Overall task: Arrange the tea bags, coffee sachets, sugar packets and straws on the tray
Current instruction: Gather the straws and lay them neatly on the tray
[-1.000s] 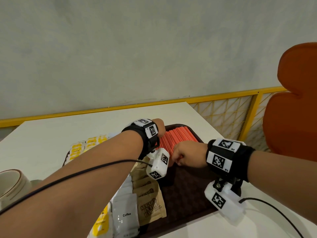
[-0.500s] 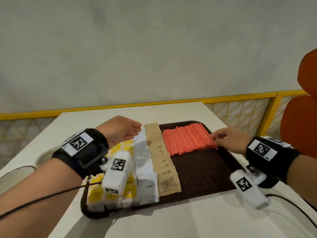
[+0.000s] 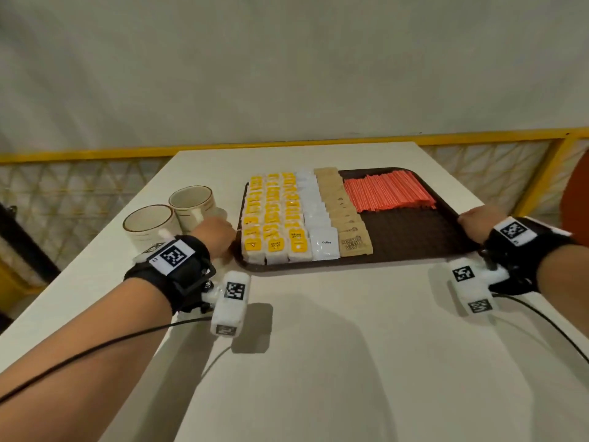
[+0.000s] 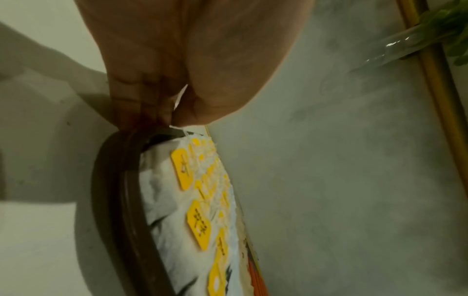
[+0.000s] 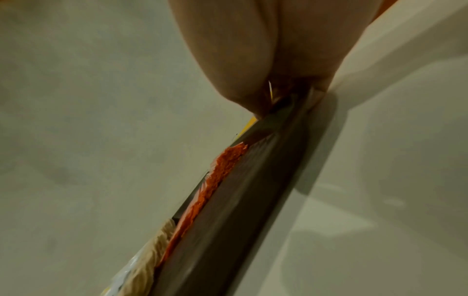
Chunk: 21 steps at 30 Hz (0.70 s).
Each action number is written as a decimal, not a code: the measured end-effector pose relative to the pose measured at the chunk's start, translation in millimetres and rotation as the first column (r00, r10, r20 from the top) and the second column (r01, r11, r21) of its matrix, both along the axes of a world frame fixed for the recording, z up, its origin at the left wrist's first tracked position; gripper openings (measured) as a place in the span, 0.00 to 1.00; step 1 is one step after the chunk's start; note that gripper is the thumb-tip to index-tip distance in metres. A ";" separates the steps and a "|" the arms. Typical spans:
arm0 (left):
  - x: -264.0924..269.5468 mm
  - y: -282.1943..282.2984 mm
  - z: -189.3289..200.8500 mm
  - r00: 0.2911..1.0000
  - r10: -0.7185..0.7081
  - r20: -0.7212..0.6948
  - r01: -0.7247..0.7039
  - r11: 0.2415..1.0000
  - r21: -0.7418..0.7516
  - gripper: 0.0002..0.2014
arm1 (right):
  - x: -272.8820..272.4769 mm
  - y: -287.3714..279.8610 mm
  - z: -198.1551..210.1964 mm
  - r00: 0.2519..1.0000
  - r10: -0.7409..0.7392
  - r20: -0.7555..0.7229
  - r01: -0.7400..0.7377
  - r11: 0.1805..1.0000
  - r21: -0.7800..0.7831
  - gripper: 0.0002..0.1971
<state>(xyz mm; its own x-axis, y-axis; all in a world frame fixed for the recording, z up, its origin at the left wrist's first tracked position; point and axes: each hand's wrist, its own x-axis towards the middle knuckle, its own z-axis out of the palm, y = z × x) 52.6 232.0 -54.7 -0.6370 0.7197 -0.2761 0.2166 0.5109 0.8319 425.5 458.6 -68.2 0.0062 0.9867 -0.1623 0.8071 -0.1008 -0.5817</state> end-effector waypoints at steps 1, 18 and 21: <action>3.3 -0.7 2.0 1.000 -0.007 0.011 0.007 1.000 0.018 0.14 | 1.7 -1.3 0.0 1.000 -0.014 -0.004 0.014 1.000 -0.002 0.17; -8.3 13.5 -16.6 0.999 0.036 -0.036 -0.033 0.996 0.079 0.05 | 12.6 -16.5 -9.3 0.999 -0.029 0.025 0.023 0.975 0.219 0.11; -18.2 36.8 -18.5 0.998 0.028 -0.047 -0.025 0.996 0.080 0.05 | 22.5 -3.0 -8.7 0.999 -0.014 0.029 0.008 0.981 0.196 0.09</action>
<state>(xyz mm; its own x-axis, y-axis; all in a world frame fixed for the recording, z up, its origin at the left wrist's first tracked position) 34.4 268.8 -73.2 -0.6674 0.7208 -0.1871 0.2448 0.4497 0.8589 448.0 455.6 -76.9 0.0189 0.9992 0.0348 0.8243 0.0041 -0.5662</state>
